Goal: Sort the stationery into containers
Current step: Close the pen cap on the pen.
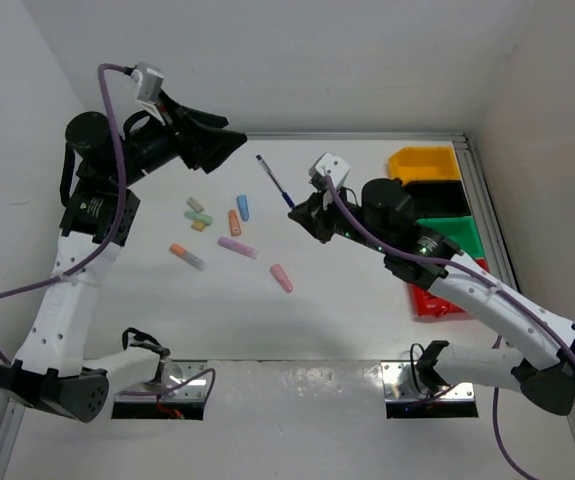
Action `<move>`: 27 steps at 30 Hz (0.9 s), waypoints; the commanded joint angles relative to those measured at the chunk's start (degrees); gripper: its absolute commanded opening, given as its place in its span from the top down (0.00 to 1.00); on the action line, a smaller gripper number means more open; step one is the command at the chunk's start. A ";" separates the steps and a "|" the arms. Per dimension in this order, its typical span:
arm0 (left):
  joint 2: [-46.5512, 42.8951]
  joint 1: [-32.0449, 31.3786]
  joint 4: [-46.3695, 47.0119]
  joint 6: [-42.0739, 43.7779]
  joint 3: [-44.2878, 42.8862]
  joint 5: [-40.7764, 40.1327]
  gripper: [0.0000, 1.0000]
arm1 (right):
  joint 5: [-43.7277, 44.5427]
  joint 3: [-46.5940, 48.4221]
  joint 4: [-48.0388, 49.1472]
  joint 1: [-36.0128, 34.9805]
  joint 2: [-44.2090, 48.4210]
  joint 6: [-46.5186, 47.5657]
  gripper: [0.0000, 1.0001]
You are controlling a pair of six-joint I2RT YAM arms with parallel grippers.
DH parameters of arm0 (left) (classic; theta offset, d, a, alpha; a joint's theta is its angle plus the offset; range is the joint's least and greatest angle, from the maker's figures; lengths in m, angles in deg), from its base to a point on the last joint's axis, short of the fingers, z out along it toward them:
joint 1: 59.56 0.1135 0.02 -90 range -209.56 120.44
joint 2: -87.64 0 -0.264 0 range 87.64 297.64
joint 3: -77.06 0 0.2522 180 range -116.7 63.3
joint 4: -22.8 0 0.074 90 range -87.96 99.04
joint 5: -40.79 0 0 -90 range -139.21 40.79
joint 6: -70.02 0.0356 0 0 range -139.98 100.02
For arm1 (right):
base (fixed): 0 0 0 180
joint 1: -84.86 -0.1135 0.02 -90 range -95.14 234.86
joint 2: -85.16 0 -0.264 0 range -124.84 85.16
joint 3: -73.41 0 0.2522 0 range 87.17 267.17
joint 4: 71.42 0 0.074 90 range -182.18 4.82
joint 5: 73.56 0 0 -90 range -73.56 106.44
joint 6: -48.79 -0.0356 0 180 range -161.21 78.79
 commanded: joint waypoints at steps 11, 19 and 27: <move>-4.57 -2.53 19.08 -14.12 21.48 4.02 0.26 | -8.76 5.57 5.25 2.68 -1.85 -19.01 1.00; -5.18 -4.20 28.23 -20.27 23.49 6.75 0.26 | -9.29 8.03 7.61 2.68 -5.19 -24.55 1.00; -5.01 -5.70 27.09 -19.05 24.02 5.17 0.28 | -10.43 10.76 9.12 2.24 -6.86 -26.14 1.00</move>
